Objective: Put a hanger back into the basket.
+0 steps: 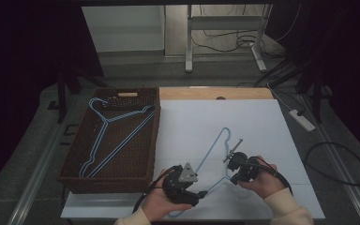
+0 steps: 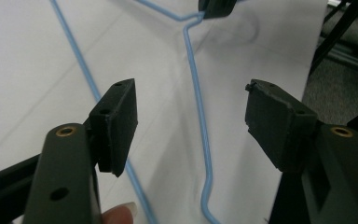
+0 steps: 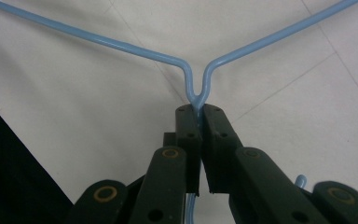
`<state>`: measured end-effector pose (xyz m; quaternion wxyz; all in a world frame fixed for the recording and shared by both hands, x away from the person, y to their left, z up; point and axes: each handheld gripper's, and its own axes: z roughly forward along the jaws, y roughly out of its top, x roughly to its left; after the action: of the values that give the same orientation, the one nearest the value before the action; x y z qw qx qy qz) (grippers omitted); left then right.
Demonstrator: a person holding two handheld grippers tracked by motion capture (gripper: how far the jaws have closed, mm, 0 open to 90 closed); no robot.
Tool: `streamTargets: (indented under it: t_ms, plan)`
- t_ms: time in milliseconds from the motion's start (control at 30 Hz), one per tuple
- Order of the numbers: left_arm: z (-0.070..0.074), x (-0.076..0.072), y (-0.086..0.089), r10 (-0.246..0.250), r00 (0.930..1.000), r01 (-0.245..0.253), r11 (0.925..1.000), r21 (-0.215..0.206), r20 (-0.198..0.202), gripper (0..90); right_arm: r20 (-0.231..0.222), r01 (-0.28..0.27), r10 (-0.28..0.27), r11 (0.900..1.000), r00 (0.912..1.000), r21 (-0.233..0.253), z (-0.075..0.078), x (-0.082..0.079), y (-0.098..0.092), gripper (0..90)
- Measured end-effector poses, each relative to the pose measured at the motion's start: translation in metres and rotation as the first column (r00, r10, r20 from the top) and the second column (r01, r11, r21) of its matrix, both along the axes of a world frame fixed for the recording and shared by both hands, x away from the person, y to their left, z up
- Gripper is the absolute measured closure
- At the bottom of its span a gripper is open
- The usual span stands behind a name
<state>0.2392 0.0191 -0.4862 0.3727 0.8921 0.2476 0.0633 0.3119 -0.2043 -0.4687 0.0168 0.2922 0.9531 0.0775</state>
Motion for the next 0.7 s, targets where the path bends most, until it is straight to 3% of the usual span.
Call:
streamTargets:
  t_ms: [400, 500, 700]
  plan:
    - [-0.028, 0.016, -0.029, -0.024, 0.9978, 0.028, 0.9973, 0.069, -0.062, 42.4, 0.001, 0.010, -0.010, 1.000, 1.0000, -0.008, 0.006, -0.001, 0.004, 85.8]
    - [-0.032, 0.018, -0.033, -0.038, 0.9964, 0.044, 0.9955, 0.083, -0.076, 47.7, 0.006, 0.011, -0.011, 1.000, 0.9999, -0.002, 0.007, -0.001, 0.005, 85.8]
    - [-0.033, 0.017, -0.037, -0.056, 0.9941, 0.064, 0.9944, 0.085, -0.093, 69.1, 0.008, 0.007, -0.008, 1.000, 0.9999, 0.002, 0.010, -0.001, 0.006, 85.8]
